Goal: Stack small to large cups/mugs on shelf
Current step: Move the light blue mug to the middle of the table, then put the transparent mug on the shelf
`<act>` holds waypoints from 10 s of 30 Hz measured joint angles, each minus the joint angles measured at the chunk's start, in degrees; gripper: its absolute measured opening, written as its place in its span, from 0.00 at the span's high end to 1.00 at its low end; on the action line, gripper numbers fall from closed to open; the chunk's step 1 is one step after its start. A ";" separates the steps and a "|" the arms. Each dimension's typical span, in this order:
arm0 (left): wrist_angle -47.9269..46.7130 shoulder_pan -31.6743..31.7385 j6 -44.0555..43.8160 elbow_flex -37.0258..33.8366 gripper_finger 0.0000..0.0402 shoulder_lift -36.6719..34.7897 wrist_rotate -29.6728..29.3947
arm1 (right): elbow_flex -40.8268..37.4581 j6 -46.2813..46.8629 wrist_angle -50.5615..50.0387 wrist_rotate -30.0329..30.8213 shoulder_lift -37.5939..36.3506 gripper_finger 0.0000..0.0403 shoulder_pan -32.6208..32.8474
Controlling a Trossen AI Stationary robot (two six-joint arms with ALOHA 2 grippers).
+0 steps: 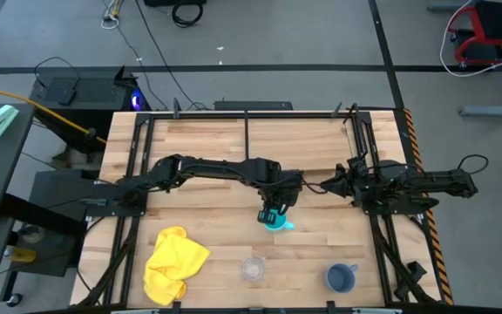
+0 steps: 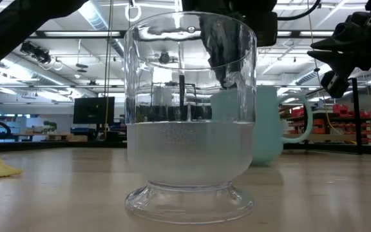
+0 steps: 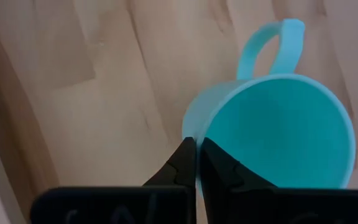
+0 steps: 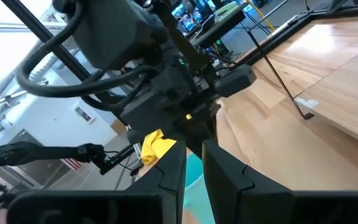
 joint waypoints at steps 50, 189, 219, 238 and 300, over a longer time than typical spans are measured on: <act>-25.50 -23.28 -43.93 3.10 0.75 -10.99 -16.90 | 0.00 -0.68 0.28 -1.88 0.87 0.85 0.05; -15.12 -14.86 -30.69 -8.68 0.82 -5.38 -11.51 | 0.02 -7.52 1.65 -12.70 2.75 0.85 0.04; 1.81 -22.68 -74.75 -8.50 0.83 -12.92 -3.40 | 0.02 -7.47 1.71 -13.57 2.91 0.85 0.03; -12.21 -34.59 -121.08 -8.57 0.90 -12.31 -32.01 | 0.02 -2.83 1.72 -13.57 2.95 0.85 0.02; -21.73 -32.08 -147.42 -8.55 0.96 -9.03 -28.09 | 0.17 -2.82 2.14 -25.53 5.32 0.85 0.02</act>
